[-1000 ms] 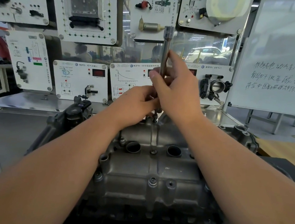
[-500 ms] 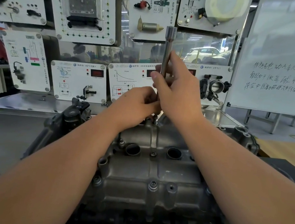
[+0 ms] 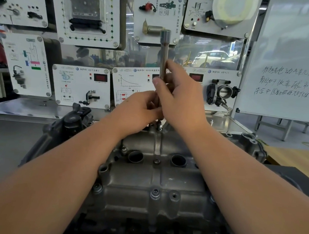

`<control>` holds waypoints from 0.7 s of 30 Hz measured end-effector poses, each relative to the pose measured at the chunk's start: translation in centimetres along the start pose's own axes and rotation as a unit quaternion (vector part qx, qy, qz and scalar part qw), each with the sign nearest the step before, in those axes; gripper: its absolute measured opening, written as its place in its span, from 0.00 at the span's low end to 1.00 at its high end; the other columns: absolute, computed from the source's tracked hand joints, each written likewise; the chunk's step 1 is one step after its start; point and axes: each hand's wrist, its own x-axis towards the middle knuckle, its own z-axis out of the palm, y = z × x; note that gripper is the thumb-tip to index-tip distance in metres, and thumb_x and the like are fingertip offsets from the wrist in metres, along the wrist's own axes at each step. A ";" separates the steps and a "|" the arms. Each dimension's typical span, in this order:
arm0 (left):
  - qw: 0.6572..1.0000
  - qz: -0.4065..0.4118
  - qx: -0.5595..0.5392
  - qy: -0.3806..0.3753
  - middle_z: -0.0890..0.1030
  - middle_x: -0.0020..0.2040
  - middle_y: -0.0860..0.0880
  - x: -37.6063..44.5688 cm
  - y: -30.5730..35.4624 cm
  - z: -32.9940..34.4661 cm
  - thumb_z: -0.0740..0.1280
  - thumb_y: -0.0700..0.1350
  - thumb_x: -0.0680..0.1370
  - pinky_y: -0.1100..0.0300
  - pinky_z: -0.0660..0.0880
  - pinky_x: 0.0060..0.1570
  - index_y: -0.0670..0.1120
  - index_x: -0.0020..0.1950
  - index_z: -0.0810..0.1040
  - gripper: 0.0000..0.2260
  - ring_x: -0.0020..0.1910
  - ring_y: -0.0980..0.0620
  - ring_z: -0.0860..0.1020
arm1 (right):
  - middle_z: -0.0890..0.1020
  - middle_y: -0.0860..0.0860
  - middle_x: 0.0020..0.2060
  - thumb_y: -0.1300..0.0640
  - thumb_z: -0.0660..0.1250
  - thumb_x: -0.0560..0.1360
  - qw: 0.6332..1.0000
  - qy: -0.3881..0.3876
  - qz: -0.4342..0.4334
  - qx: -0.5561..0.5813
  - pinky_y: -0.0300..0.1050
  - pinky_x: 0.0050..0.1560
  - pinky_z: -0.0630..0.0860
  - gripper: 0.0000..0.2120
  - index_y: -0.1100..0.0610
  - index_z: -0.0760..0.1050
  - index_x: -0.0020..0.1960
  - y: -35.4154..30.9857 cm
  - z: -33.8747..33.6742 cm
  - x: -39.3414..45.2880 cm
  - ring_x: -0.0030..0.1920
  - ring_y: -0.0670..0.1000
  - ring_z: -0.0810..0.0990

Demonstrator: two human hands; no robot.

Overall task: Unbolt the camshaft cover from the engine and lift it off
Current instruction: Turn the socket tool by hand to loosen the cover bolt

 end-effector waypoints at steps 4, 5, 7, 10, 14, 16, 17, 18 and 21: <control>1.000 -0.001 -0.015 -0.009 0.87 0.46 0.53 -0.1 -0.1 0.2 0.64 0.55 0.78 0.48 0.79 0.46 0.55 0.51 0.81 0.09 0.45 0.49 0.85 | 0.84 0.52 0.43 0.57 0.60 0.83 1.000 -0.011 0.011 -0.007 0.47 0.44 0.79 0.15 0.57 0.71 0.69 0.2 0.0 0.3 0.42 0.52 0.83; 1.000 0.000 -0.011 -0.010 0.87 0.45 0.53 0.0 -0.1 0.2 0.63 0.55 0.78 0.47 0.79 0.46 0.56 0.50 0.81 0.08 0.44 0.50 0.85 | 0.85 0.53 0.44 0.56 0.60 0.84 1.000 -0.015 0.018 0.000 0.49 0.45 0.80 0.18 0.55 0.68 0.73 0.2 0.0 0.3 0.43 0.52 0.84; 1.000 0.002 0.001 -0.009 0.86 0.44 0.55 0.0 0.0 0.0 0.63 0.55 0.76 0.49 0.79 0.42 0.58 0.47 0.80 0.07 0.43 0.51 0.85 | 0.85 0.52 0.46 0.55 0.62 0.83 1.000 -0.017 0.015 0.014 0.47 0.47 0.80 0.25 0.52 0.62 0.78 0.0 0.1 0.2 0.44 0.50 0.84; 1.000 0.005 0.013 0.000 0.86 0.42 0.54 0.2 0.0 -0.1 0.64 0.57 0.71 0.51 0.78 0.41 0.58 0.47 0.80 0.09 0.42 0.53 0.85 | 0.85 0.48 0.51 0.53 0.67 0.81 1.000 -0.005 -0.001 0.009 0.40 0.49 0.76 0.25 0.53 0.66 0.76 -0.1 0.2 0.1 0.47 0.47 0.82; 1.000 0.010 0.006 0.004 0.86 0.42 0.53 0.4 -0.3 0.1 0.65 0.52 0.75 0.50 0.78 0.40 0.53 0.50 0.81 0.07 0.41 0.53 0.85 | 0.83 0.50 0.44 0.57 0.63 0.83 1.000 0.002 -0.013 -0.022 0.42 0.43 0.74 0.15 0.58 0.73 0.68 0.1 0.3 0.3 0.43 0.50 0.81; 1.000 0.007 0.004 -0.001 0.86 0.44 0.55 0.4 -0.3 0.2 0.63 0.52 0.78 0.50 0.79 0.43 0.55 0.50 0.81 0.07 0.43 0.55 0.85 | 0.84 0.53 0.47 0.57 0.60 0.84 1.000 -0.004 0.006 -0.014 0.47 0.46 0.78 0.18 0.56 0.68 0.73 0.1 0.3 0.4 0.45 0.53 0.83; 1.000 0.005 0.006 -0.004 0.86 0.44 0.53 0.5 -0.4 0.3 0.63 0.53 0.78 0.47 0.81 0.46 0.56 0.50 0.81 0.08 0.44 0.53 0.85 | 0.85 0.54 0.48 0.57 0.59 0.84 1.000 -0.003 0.015 -0.010 0.50 0.47 0.80 0.21 0.55 0.64 0.76 0.2 0.3 0.4 0.45 0.53 0.84; 1.000 0.003 0.011 -0.007 0.87 0.45 0.51 0.5 -0.3 0.2 0.62 0.55 0.77 0.43 0.81 0.48 0.56 0.50 0.81 0.09 0.45 0.50 0.85 | 0.85 0.55 0.47 0.57 0.59 0.84 1.000 -0.001 0.020 -0.007 0.51 0.47 0.80 0.24 0.55 0.61 0.78 0.2 0.3 0.4 0.44 0.53 0.84; 1.000 0.005 0.020 -0.013 0.87 0.45 0.49 0.3 -0.1 0.0 0.62 0.57 0.75 0.41 0.81 0.47 0.56 0.50 0.80 0.11 0.44 0.46 0.85 | 0.85 0.53 0.48 0.55 0.63 0.83 1.000 0.012 0.013 -0.009 0.50 0.48 0.80 0.26 0.55 0.61 0.79 0.0 0.3 0.2 0.44 0.51 0.83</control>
